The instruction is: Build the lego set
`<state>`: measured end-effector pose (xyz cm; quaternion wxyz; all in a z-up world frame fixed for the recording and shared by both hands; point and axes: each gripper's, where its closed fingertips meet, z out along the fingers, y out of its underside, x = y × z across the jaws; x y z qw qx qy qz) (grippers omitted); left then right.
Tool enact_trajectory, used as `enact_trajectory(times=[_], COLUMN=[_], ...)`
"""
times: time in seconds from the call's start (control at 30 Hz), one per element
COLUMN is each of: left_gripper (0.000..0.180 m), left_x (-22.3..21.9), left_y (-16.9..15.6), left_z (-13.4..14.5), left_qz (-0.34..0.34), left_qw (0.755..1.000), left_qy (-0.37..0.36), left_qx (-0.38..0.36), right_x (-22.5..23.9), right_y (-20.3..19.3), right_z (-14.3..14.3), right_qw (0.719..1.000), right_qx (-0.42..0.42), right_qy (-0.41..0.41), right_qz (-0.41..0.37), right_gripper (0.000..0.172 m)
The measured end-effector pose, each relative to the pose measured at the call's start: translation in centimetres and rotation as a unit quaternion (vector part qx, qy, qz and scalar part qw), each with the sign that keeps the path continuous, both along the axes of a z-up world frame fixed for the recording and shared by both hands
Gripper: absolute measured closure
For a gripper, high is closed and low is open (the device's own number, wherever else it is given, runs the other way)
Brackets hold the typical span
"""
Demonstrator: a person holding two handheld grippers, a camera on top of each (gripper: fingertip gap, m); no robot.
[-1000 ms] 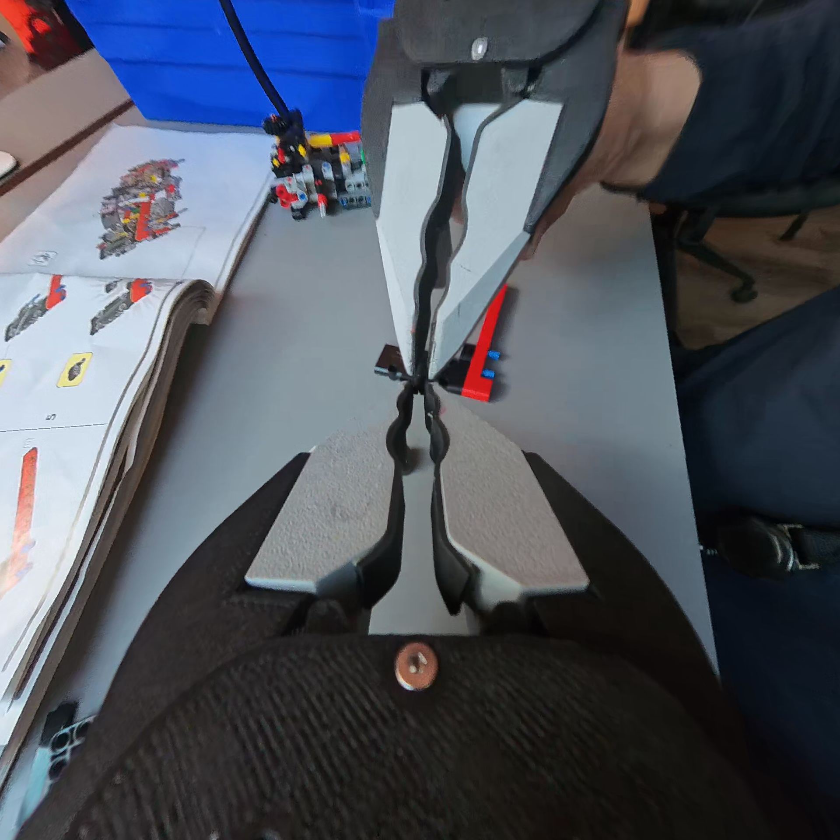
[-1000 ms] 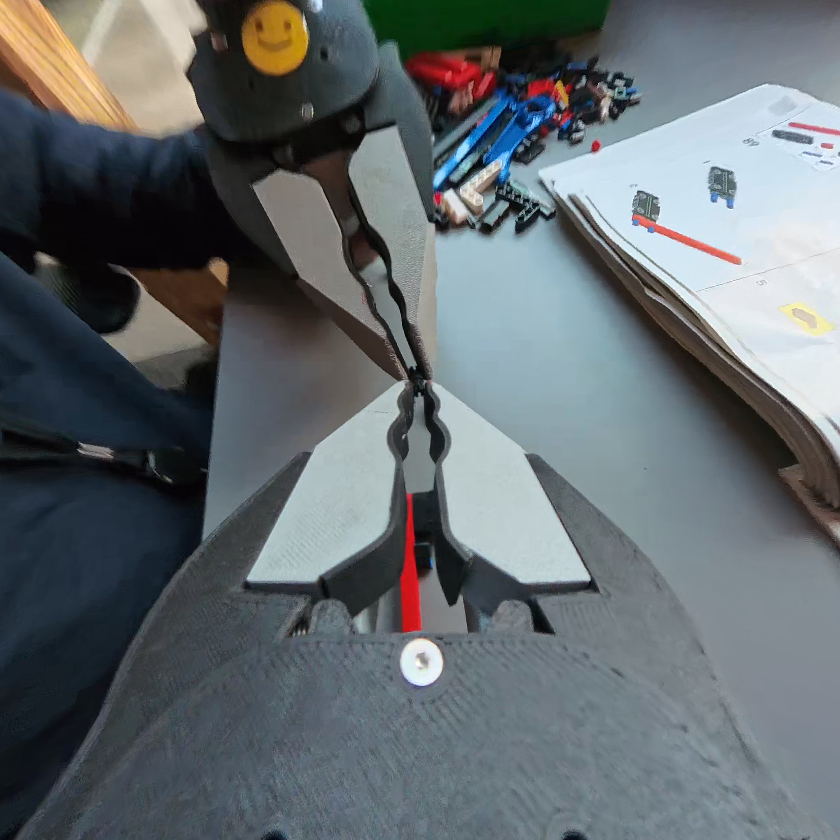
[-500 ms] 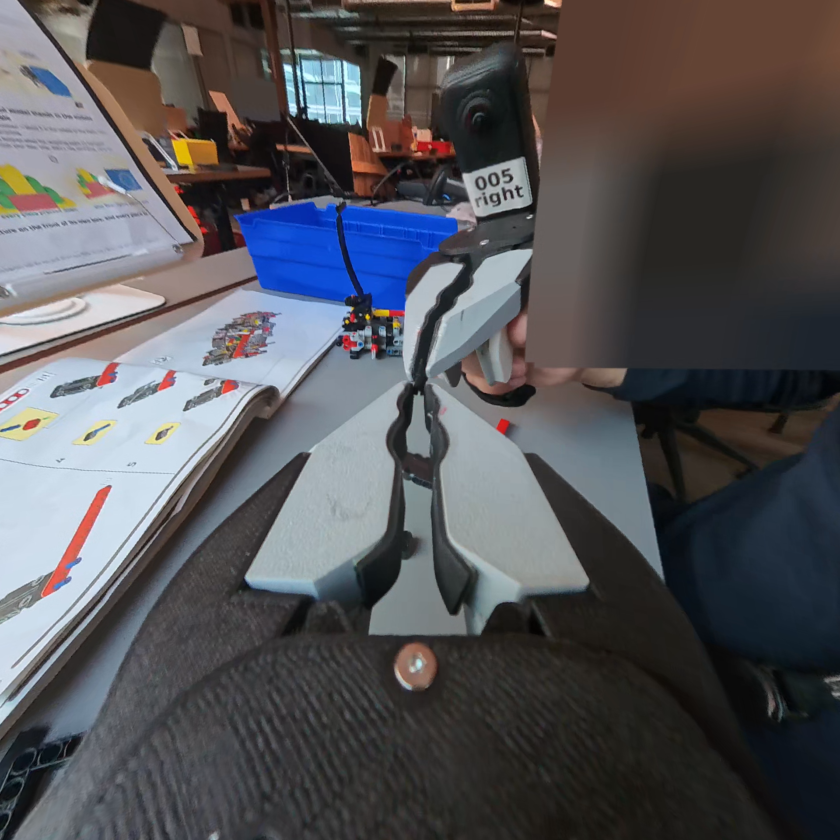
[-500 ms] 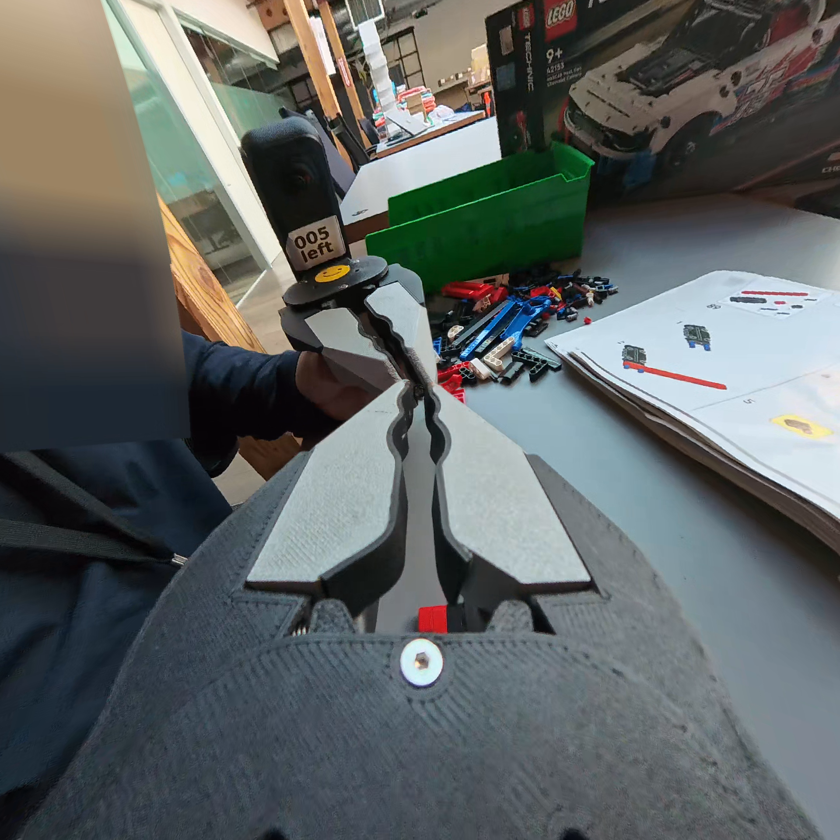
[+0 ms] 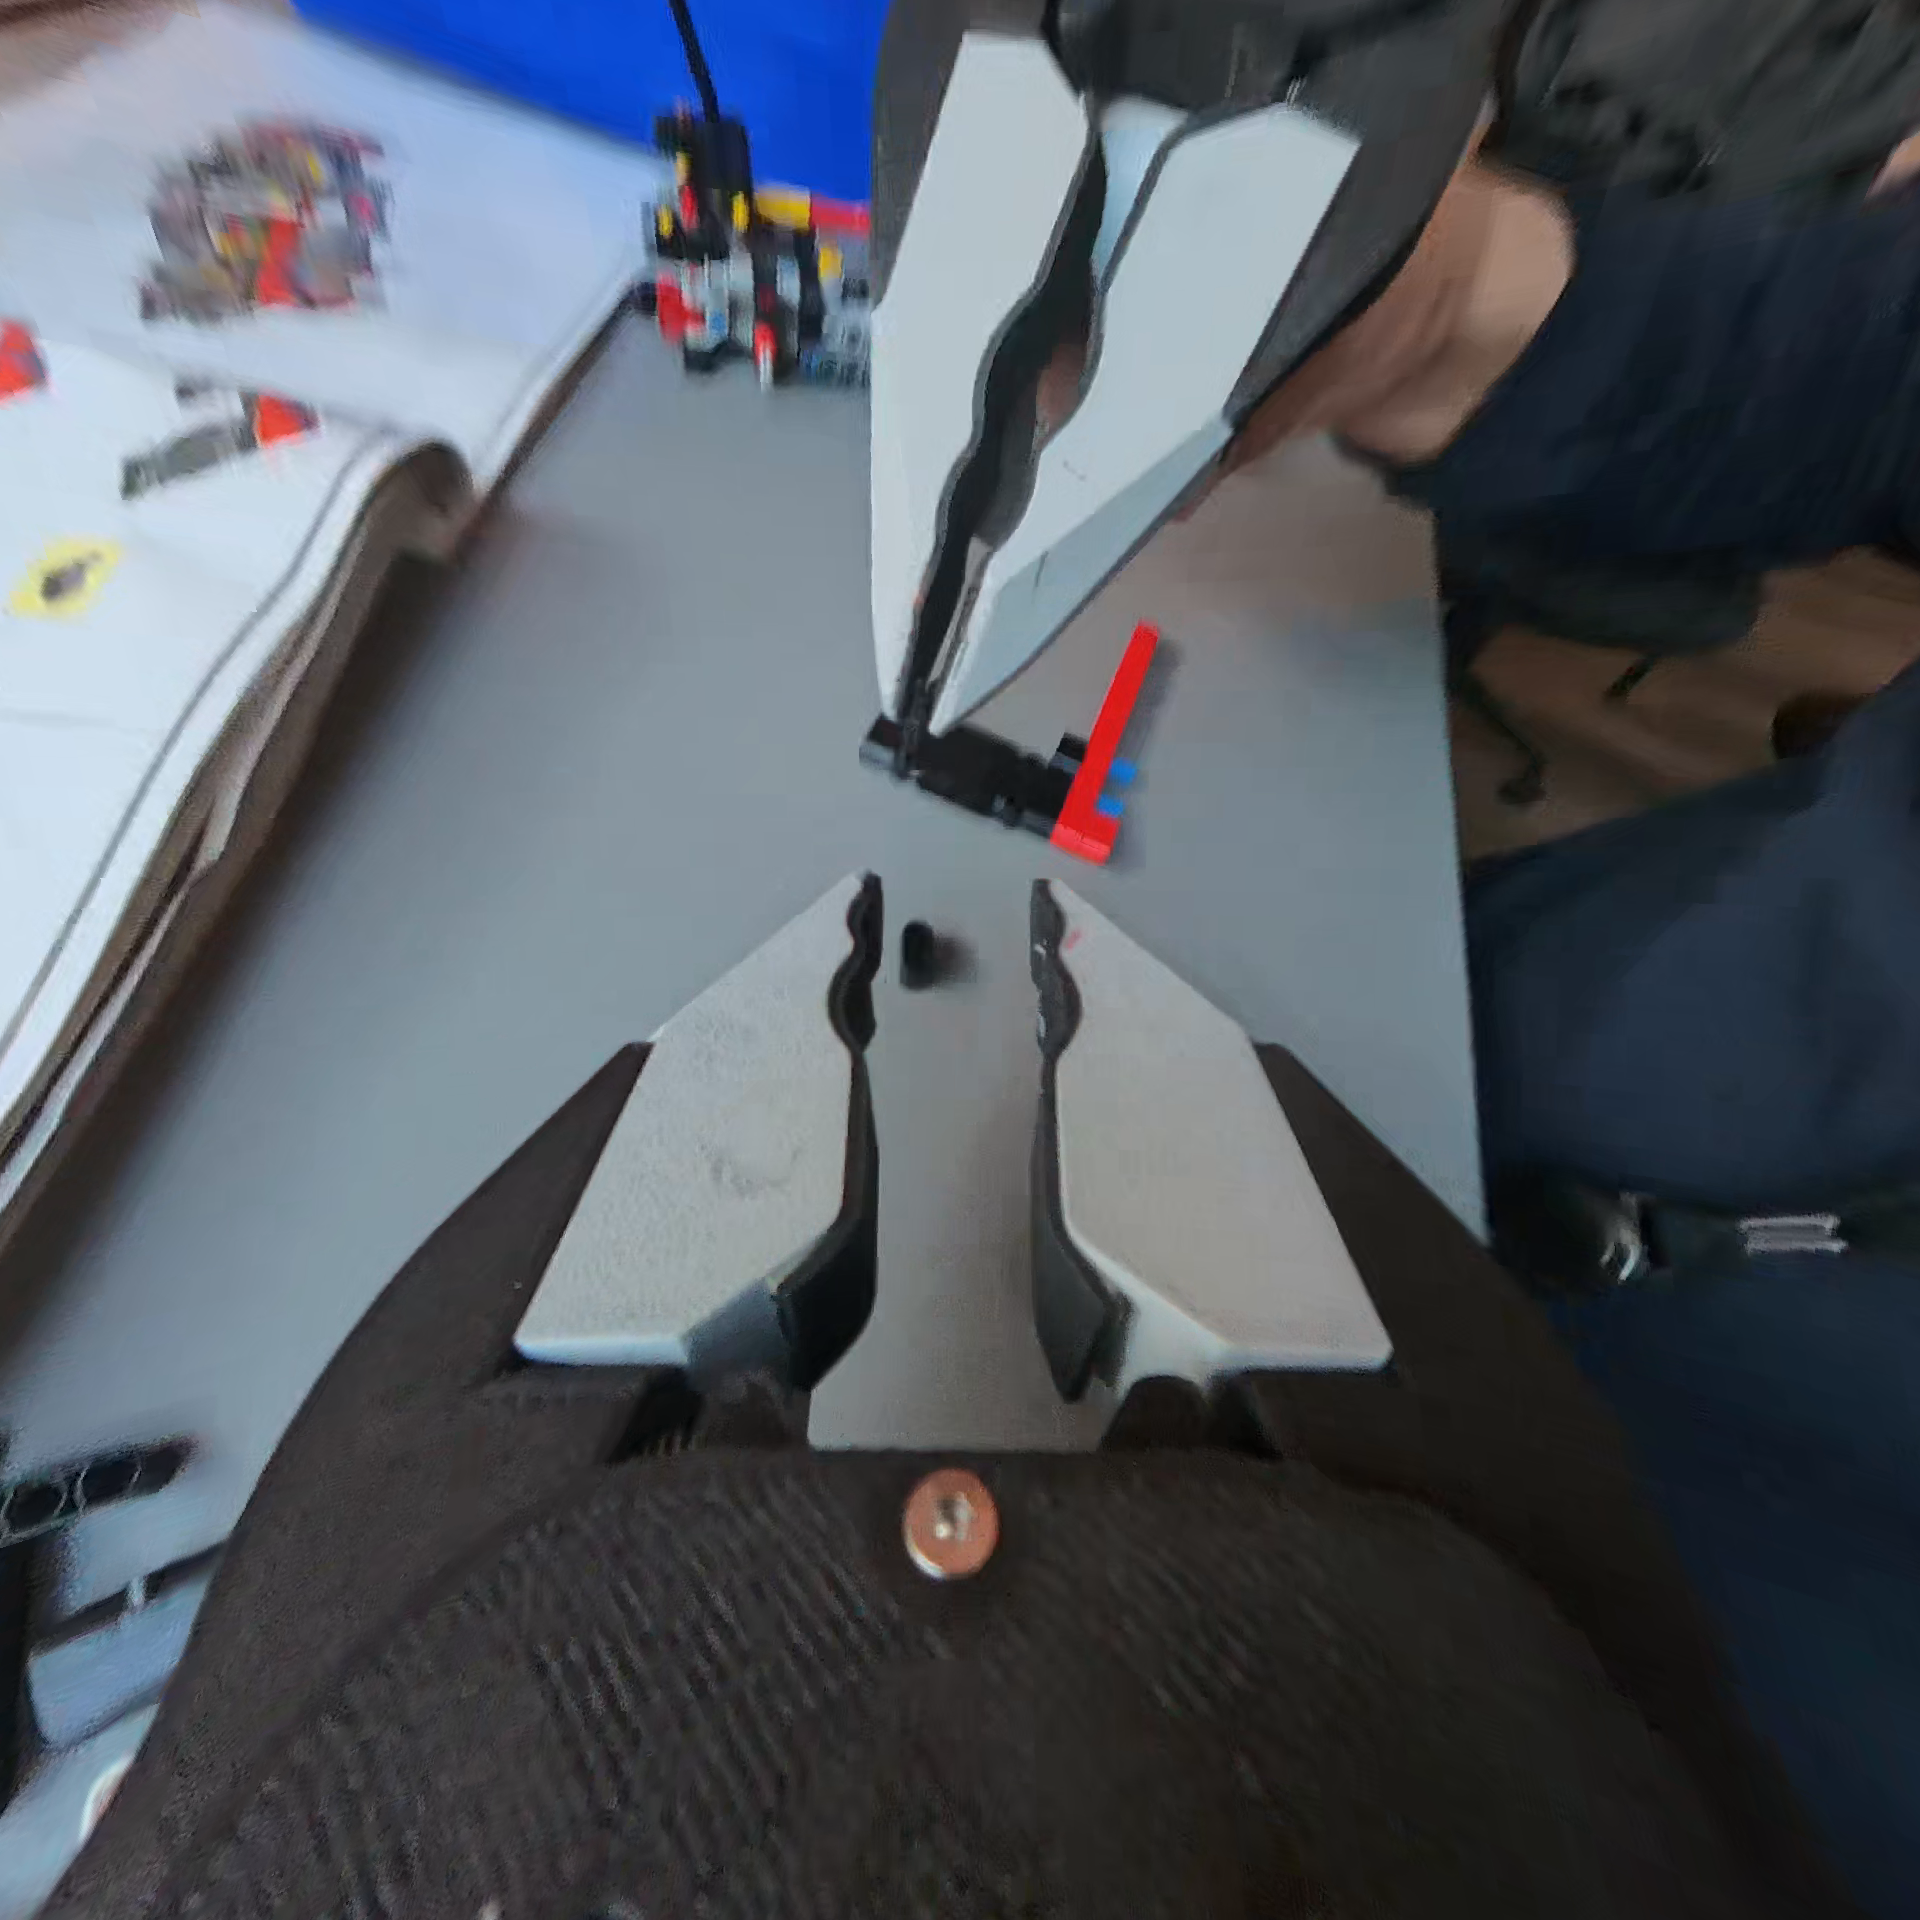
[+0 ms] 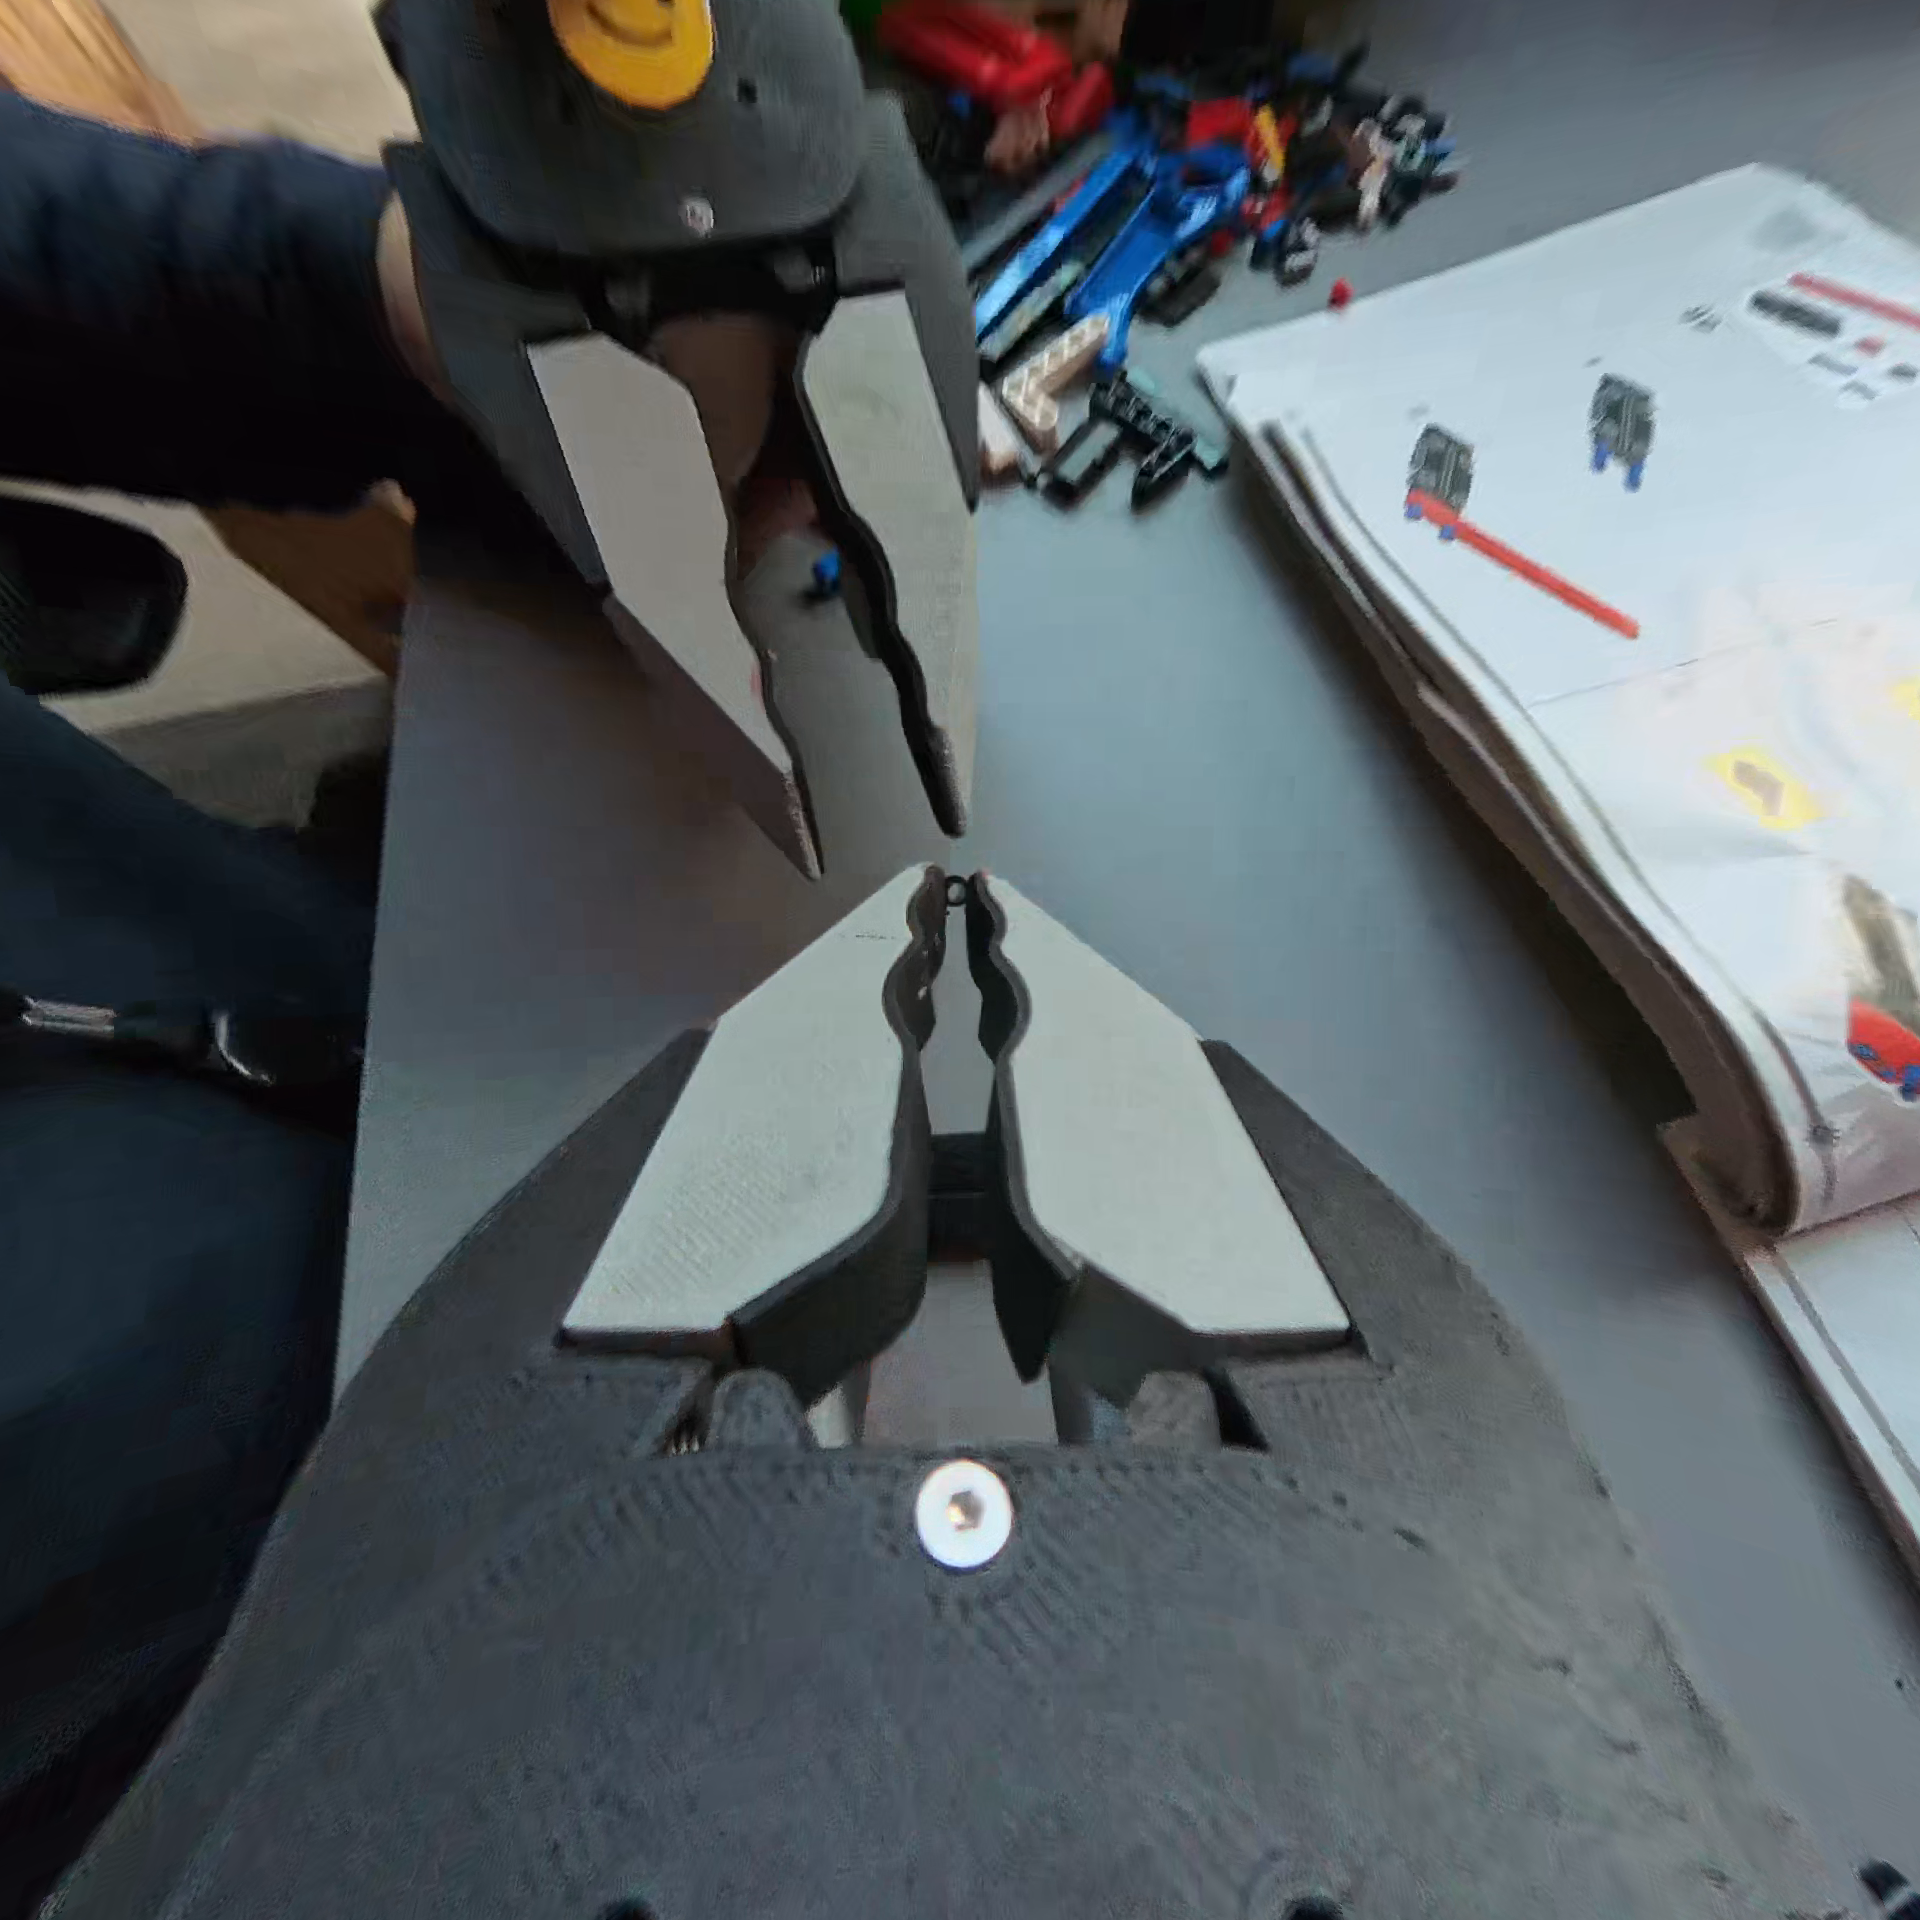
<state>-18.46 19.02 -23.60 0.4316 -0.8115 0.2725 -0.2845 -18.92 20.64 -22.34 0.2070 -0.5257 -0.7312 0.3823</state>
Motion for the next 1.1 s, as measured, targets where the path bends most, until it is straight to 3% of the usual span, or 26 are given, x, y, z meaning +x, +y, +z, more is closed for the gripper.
enact_trajectory(times=[0.1, 0.27, 0.33, 0.57, 0.93, 1.1], left_gripper=[0.157, 0.165, 0.175, 0.175, 0.175, 0.175], left_x=[-0.1, 0.0, 0.2, 0.2, 0.2, 0.2], left_y=[-0.2, 0.2, 0.2, 0.3, 0.6, 0.6], left_z=[-1.9, -4.3, -4.4, -4.3, -4.3, -4.4], left_qz=[-0.009, -0.025, -0.030, -0.032, -0.032, -0.031], left_qw=[0.998, 0.985, 0.985, 0.988, 0.987, 0.987], left_qy=[0.066, 0.168, 0.167, 0.151, 0.151, 0.154], left_qx=[-0.010, -0.020, -0.020, -0.034, -0.035, -0.032], right_x=[0.2, 0.0, 0.1, 0.2, 0.2, 0.2], right_y=[-0.6, -1.4, -1.2, -1.1, -0.8, -0.9], right_z=[-3.1, -4.0, -4.3, -4.5, -4.5, -4.5], right_qw=[0.996, 0.993, 0.991, 0.988, 0.992, 0.989], right_qx=[0.053, 0.072, 0.086, 0.094, 0.004, 0.070], right_qy=[-0.056, -0.077, -0.083, -0.095, -0.116, -0.112], right_qz=[0.033, 0.058, 0.061, 0.073, 0.051, 0.066], right_gripper=[0.170, 0.170, 0.170, 0.170, 0.170, 0.170])
